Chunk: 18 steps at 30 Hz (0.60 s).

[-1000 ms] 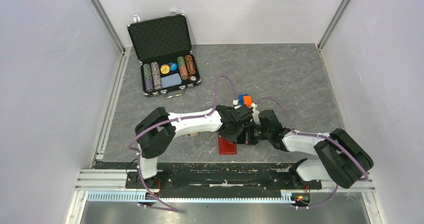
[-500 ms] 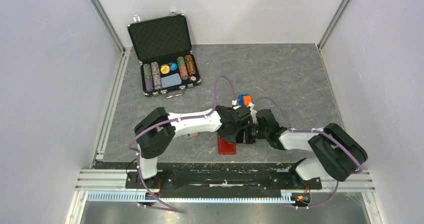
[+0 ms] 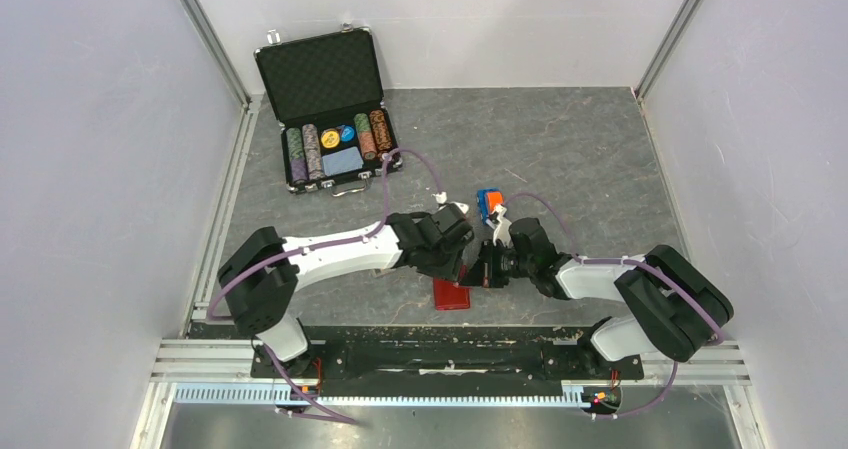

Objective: Put the credit cards into the card holder
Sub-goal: Close the card holder at the center of the board.

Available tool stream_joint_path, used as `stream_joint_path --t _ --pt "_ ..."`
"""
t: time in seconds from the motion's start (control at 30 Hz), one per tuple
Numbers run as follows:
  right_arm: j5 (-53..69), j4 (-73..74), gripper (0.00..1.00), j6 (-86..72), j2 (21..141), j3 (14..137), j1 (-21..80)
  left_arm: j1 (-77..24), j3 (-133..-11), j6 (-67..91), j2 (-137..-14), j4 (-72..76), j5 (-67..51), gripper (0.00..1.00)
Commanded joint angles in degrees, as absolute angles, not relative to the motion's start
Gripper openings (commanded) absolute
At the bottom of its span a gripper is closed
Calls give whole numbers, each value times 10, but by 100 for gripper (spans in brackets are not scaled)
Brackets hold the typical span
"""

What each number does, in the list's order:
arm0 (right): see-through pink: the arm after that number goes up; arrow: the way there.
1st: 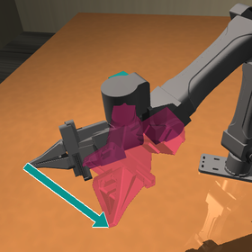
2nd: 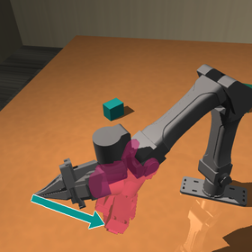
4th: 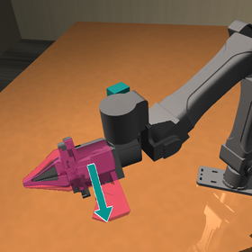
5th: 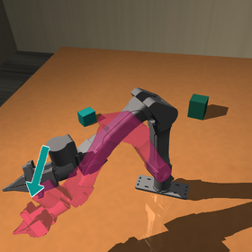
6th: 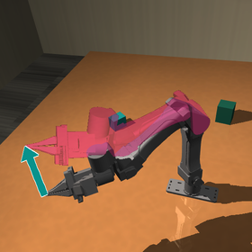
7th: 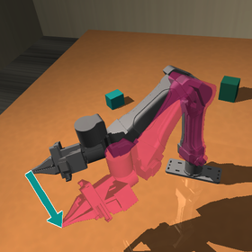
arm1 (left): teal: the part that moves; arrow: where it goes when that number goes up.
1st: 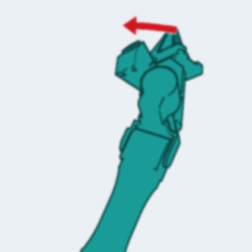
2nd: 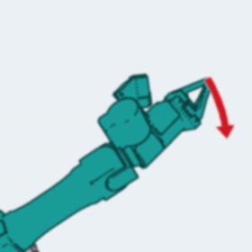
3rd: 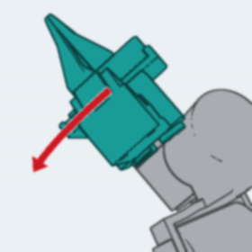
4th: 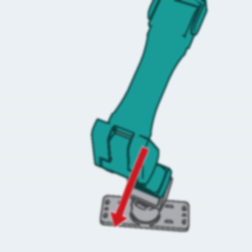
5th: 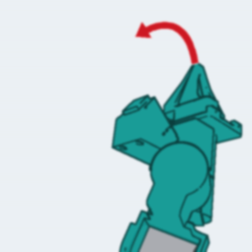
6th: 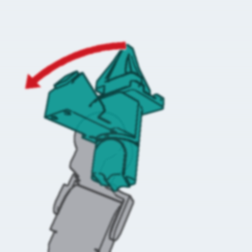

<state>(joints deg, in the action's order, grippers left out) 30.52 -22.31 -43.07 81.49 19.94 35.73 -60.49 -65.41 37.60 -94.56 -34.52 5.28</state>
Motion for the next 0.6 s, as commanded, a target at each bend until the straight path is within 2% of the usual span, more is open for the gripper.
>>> stream_joint_path --t 0.0,0.37,0.57 --pt "306 -250 0 -432 816 222 359 -566 -579 428 -917 -249 -15 52" --pt "316 -263 0 -431 849 224 364 -528 -518 456 -933 -148 -85 49" --pt "322 -268 0 -431 864 230 367 -528 -515 458 -939 -141 -88 42"
